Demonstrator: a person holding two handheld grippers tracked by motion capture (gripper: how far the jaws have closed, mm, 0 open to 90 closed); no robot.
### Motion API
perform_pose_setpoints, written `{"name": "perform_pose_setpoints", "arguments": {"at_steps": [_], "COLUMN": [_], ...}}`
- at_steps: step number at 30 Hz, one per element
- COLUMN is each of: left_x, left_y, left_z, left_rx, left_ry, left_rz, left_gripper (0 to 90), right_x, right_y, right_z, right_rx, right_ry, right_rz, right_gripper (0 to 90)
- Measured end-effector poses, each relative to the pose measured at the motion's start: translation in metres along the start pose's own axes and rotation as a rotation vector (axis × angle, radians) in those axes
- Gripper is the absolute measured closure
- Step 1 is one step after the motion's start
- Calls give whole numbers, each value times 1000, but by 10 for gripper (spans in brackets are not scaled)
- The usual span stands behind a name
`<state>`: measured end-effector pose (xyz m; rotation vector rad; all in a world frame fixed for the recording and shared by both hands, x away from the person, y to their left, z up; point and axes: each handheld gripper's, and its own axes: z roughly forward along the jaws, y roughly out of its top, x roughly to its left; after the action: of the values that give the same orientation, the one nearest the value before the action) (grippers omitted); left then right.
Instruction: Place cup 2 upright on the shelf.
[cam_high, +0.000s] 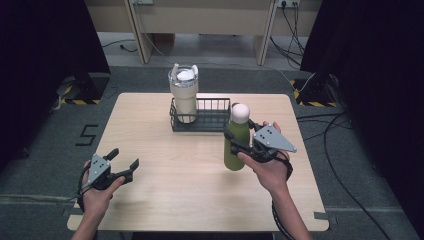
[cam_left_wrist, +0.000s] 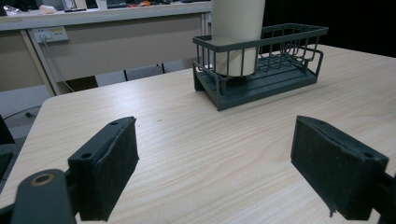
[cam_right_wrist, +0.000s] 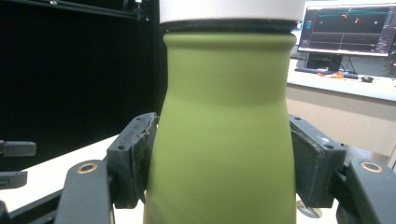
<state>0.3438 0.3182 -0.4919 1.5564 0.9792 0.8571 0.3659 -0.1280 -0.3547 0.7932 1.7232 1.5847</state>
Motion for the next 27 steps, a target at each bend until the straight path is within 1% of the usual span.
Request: {"name": "perform_pose_setpoints", "arguments": {"at_steps": [8,12,17,27], "left_x": [0,0,-1,-1], "left_y": [0,0,0,-1], "left_z": [0,0,0,0], "left_rx": [1,1,3,4], "left_ry": [2,1,2,2], "left_rz": [3,3,3,2], "left_gripper": [142,142,142,142], "right_x": [-1,-3,-4,-7], "right_y": [4,5,7,11], "right_z": [9,13,17,28], "right_rx": [-11,-11,-16,-12], "right_ry": [-6,-9,-12,-16], "right_rz": [2,-6,1,-2], "right_gripper": [323,324,324,325]}}
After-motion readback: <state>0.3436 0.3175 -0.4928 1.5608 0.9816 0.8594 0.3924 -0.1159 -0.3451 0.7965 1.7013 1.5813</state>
